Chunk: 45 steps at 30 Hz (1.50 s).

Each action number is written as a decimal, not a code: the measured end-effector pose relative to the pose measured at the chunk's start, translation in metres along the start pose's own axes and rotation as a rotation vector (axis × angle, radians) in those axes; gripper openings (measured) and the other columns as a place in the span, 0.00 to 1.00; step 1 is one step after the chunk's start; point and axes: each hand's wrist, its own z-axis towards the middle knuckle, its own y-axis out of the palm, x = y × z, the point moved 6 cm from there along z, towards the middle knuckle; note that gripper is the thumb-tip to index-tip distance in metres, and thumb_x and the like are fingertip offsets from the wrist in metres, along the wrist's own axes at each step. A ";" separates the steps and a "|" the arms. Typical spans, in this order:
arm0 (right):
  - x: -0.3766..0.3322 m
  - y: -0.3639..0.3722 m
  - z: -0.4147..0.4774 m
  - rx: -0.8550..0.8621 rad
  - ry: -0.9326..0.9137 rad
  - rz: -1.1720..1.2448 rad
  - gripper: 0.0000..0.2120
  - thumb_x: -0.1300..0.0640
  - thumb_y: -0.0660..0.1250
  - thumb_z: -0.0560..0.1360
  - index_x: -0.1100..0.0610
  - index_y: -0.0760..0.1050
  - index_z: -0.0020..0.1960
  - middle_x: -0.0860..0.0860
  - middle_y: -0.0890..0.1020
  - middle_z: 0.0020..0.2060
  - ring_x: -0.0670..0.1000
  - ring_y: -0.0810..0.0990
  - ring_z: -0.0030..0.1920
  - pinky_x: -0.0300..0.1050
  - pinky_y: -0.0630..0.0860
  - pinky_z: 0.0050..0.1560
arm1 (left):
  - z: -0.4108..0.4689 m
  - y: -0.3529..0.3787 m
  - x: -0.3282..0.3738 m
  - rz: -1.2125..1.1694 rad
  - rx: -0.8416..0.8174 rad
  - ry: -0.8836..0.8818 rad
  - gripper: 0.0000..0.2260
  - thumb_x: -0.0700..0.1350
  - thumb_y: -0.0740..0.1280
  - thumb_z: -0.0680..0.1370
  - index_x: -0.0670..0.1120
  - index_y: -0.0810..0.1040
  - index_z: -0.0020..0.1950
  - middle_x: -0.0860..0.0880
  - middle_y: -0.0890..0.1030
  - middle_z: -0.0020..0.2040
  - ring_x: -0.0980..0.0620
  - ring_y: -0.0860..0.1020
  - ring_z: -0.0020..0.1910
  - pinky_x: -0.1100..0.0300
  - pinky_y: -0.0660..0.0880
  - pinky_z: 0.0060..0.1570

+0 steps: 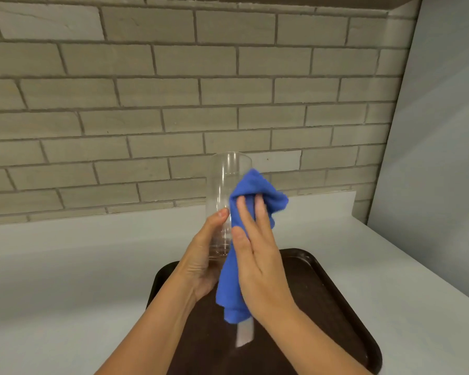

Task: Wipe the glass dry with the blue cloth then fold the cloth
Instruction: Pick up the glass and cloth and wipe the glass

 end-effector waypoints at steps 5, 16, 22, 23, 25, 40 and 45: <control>-0.015 -0.020 0.058 -0.011 -0.071 -0.149 0.21 0.55 0.53 0.79 0.46 0.55 0.71 0.43 0.47 0.74 0.41 0.43 0.74 0.37 0.44 0.71 | -0.003 0.011 0.000 -0.059 -0.059 0.018 0.18 0.55 0.73 0.63 0.49 0.83 0.49 0.46 0.86 0.46 0.49 0.84 0.46 0.53 0.80 0.39; 0.052 -0.015 0.018 0.138 0.525 0.716 0.18 0.46 0.54 0.77 0.51 0.73 0.61 0.56 0.82 0.54 0.55 0.81 0.53 0.56 0.76 0.58 | -0.004 0.011 0.012 0.244 -0.022 0.086 0.19 0.58 0.69 0.62 0.57 0.82 0.51 0.53 0.86 0.44 0.53 0.84 0.42 0.59 0.79 0.36; 0.067 -0.023 0.010 0.317 0.702 0.833 0.19 0.46 0.54 0.77 0.55 0.72 0.62 0.56 0.79 0.55 0.56 0.80 0.52 0.55 0.76 0.55 | 0.003 0.012 0.022 0.857 0.233 0.115 0.33 0.65 0.63 0.68 0.62 0.58 0.71 0.53 0.70 0.57 0.58 0.72 0.49 0.62 0.69 0.50; 0.068 -0.025 0.009 0.331 0.716 0.810 0.20 0.46 0.55 0.77 0.55 0.71 0.63 0.55 0.79 0.56 0.54 0.79 0.51 0.51 0.77 0.52 | 0.003 0.012 0.027 0.952 0.303 0.177 0.33 0.64 0.62 0.70 0.61 0.54 0.72 0.51 0.68 0.55 0.57 0.70 0.49 0.63 0.67 0.50; 0.066 -0.026 0.010 0.341 0.721 0.740 0.20 0.46 0.55 0.77 0.53 0.69 0.65 0.54 0.78 0.56 0.53 0.79 0.50 0.49 0.77 0.49 | -0.001 0.017 0.034 1.075 0.369 0.291 0.32 0.61 0.60 0.72 0.60 0.51 0.73 0.52 0.66 0.50 0.60 0.69 0.45 0.66 0.64 0.46; -0.003 -0.008 0.001 -0.003 0.038 0.226 0.18 0.50 0.52 0.78 0.28 0.57 0.61 0.40 0.56 0.74 0.35 0.53 0.72 0.31 0.54 0.71 | -0.017 0.003 0.026 0.423 0.296 0.163 0.43 0.66 0.71 0.55 0.52 0.68 0.67 0.47 0.81 0.56 0.50 0.81 0.51 0.58 0.76 0.43; -0.029 -0.007 0.035 -0.059 -0.196 -0.092 0.20 0.51 0.52 0.76 0.37 0.54 0.65 0.34 0.47 0.70 0.36 0.42 0.73 0.26 0.41 0.69 | -0.018 0.010 0.022 0.173 0.030 0.091 0.19 0.61 0.69 0.64 0.55 0.83 0.51 0.52 0.86 0.47 0.54 0.83 0.48 0.57 0.79 0.45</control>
